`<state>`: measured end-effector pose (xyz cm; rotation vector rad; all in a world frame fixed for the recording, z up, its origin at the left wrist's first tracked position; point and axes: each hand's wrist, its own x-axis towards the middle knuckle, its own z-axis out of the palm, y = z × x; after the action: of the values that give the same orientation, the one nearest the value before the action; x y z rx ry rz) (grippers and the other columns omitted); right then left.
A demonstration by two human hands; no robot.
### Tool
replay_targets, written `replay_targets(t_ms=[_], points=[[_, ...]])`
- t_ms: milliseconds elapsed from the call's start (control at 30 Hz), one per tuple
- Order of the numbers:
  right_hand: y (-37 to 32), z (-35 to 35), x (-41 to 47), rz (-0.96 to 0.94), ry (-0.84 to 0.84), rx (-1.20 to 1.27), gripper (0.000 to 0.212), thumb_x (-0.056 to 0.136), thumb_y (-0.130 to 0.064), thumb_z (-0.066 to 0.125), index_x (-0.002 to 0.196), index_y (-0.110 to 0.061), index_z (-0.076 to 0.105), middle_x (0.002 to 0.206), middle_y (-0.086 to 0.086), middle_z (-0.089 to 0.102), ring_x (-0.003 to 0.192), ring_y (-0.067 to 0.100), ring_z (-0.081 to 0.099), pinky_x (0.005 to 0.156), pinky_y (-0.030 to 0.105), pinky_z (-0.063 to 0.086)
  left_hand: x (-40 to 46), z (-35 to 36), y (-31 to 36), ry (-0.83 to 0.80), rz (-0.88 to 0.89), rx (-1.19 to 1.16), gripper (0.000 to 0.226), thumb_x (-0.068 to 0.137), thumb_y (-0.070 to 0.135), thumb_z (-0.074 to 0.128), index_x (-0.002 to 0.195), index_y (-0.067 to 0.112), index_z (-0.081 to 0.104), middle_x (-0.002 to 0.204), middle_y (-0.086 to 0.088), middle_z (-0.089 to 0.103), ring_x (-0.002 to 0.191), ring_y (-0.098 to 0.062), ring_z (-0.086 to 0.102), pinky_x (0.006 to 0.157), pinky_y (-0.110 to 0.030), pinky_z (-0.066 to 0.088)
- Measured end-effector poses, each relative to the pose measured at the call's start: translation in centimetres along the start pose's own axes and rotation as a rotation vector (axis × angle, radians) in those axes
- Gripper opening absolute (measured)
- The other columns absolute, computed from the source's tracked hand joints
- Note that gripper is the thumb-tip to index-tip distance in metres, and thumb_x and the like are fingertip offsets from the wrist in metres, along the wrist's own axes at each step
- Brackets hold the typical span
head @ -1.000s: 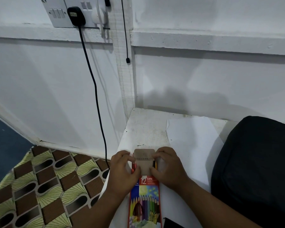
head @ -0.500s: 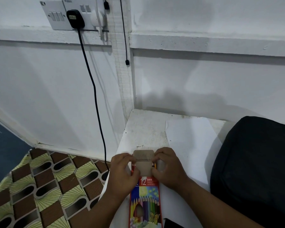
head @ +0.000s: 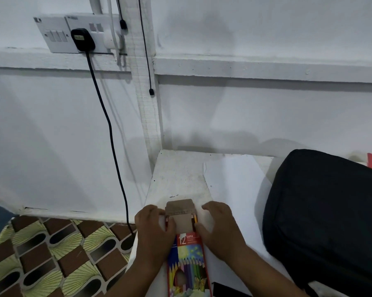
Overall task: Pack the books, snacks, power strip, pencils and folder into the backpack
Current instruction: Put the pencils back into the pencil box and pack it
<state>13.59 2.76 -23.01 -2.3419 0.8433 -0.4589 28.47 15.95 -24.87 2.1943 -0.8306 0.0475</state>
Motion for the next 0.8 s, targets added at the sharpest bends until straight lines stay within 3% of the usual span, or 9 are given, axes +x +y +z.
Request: replay_targets(t_ms=[167,300,367,400,467,533,633,800], points=[[-0.3,1.1,-2.6,0.050,0.022,-0.236,0.056,0.089,-0.061,0.049,0.130,-0.025,0.062,0.145,-0.005,0.051,0.137,0.017,0.041,0.113,0.028,0.026,-0.4,0.1,-0.3,-0.055,0.034,-0.015,0.047,0.080,0.048,0.050,0.098,0.010,0.072,0.108,-0.007,0.065,0.107,-0.025,0.056,0.098,-0.018,0.028],[-1.1,2.4,-3.0,0.084,0.016,-0.245,0.049,0.095,-0.054,0.043,0.138,-0.034,0.052,0.153,-0.006,0.043,0.146,0.023,0.030,0.120,0.033,0.015,-0.4,-0.4,0.2,-0.148,0.136,-0.031,0.046,0.083,0.042,0.052,0.110,0.011,0.073,0.106,-0.003,0.069,0.104,-0.022,0.059,0.098,-0.019,0.028],[-1.6,3.0,-3.0,0.111,0.049,-0.187,0.045,0.097,-0.051,0.041,0.137,-0.034,0.053,0.147,-0.008,0.049,0.142,0.022,0.036,0.123,0.035,0.016,-0.1,-0.6,0.0,-0.195,0.215,0.018,0.044,0.090,0.038,0.048,0.115,0.010,0.071,0.104,-0.004,0.071,0.101,-0.023,0.061,0.095,-0.026,0.034],[-1.9,3.0,-3.0,0.107,0.087,-0.130,0.039,0.098,-0.049,0.042,0.130,-0.033,0.058,0.136,-0.009,0.058,0.132,0.018,0.047,0.119,0.037,0.028,0.1,-0.8,0.0,-0.232,0.256,0.039,0.043,0.096,0.037,0.045,0.120,0.011,0.069,0.105,-0.004,0.072,0.099,-0.024,0.063,0.093,-0.029,0.036],[-2.8,2.6,-3.2,0.114,0.147,0.015,0.026,0.099,-0.044,0.044,0.114,-0.032,0.061,0.106,-0.012,0.066,0.101,0.007,0.060,0.093,0.035,0.050,0.5,-1.3,0.5,-0.281,0.220,-0.033,0.039,0.103,0.036,0.043,0.133,0.020,0.061,0.097,-0.002,0.071,0.089,-0.017,0.065,0.082,-0.022,0.041],[-4.0,2.0,-3.4,0.164,0.187,0.176,0.022,0.101,-0.039,0.045,0.115,-0.031,0.061,0.093,-0.013,0.067,0.084,0.006,0.065,0.076,0.033,0.056,0.7,-1.9,1.7,-0.298,0.109,-0.193,0.041,0.102,0.032,0.051,0.143,0.034,0.047,0.095,0.005,0.068,0.079,-0.003,0.063,0.070,-0.010,0.044],[-5.5,0.5,-3.8,0.242,0.255,0.442,0.027,0.104,-0.025,0.048,0.128,-0.031,0.058,0.096,-0.008,0.071,0.087,0.006,0.069,0.076,0.027,0.057,1.0,-2.0,3.5,-0.334,0.088,-0.391,0.047,0.101,0.028,0.053,0.147,0.035,0.043,0.107,0.012,0.068,0.087,0.005,0.067,0.070,-0.010,0.052],[-6.3,-3.7,-4.7,0.334,0.402,0.633,0.026,0.104,-0.023,0.050,0.122,-0.038,0.061,0.098,-0.010,0.074,0.084,0.011,0.073,0.073,0.028,0.061,1.0,-1.6,8.1,-0.413,0.136,-0.460,0.039,0.102,0.028,0.050,0.133,0.047,0.037,0.100,0.027,0.057,0.084,0.019,0.062,0.063,-0.005,0.050]])
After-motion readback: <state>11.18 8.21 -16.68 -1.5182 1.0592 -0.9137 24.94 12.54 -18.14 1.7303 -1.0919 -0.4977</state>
